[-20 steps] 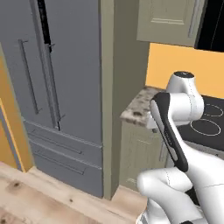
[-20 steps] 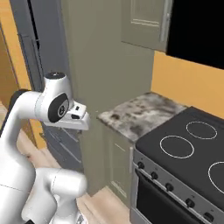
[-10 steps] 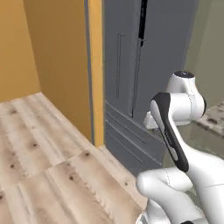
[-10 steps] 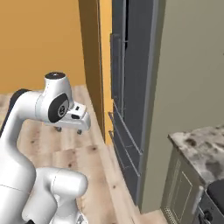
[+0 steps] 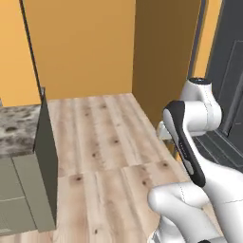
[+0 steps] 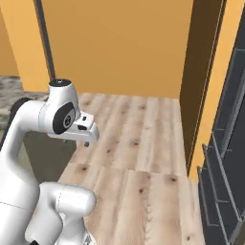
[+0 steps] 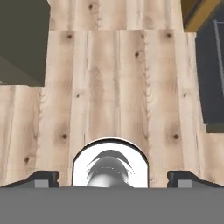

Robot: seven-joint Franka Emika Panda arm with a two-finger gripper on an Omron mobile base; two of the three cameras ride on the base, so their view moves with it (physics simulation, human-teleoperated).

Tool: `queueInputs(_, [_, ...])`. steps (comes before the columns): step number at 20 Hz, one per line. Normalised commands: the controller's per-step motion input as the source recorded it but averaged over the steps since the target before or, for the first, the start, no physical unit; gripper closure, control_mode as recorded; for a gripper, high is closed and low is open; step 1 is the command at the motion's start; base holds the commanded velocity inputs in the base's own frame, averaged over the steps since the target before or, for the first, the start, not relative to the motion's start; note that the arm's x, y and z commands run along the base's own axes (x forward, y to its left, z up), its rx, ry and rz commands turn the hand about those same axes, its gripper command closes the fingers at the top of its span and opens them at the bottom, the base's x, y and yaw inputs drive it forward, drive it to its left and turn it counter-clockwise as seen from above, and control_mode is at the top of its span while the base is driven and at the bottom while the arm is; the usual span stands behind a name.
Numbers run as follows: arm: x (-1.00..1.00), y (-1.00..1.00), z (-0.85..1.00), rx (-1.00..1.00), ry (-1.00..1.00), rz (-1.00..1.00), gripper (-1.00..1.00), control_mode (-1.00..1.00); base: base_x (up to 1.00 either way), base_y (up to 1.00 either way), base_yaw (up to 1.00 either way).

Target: Navigate to the sink.

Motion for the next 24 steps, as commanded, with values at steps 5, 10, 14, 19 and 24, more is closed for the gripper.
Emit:
queueInputs(5, [0.00,0.00,0.00,0.00,0.00,0.00,-1.00,1.00,0.36,0.77,0.61])
queueInputs(10, [0.00,0.00,0.00,0.00,0.00,0.00,-1.00,1.00,0.37,0.79,0.59])
queueInputs(14, [0.00,0.00,0.00,0.00,0.00,0.00,-1.00,1.00,0.40,0.81,0.59])
queueInputs(19, [0.00,0.00,0.00,0.00,0.00,0.00,-1.00,1.00,0.47,0.83,0.59])
queueInputs(24, [0.00,0.00,0.00,0.00,0.00,0.00,-1.00,1.00,0.46,0.79,0.62])
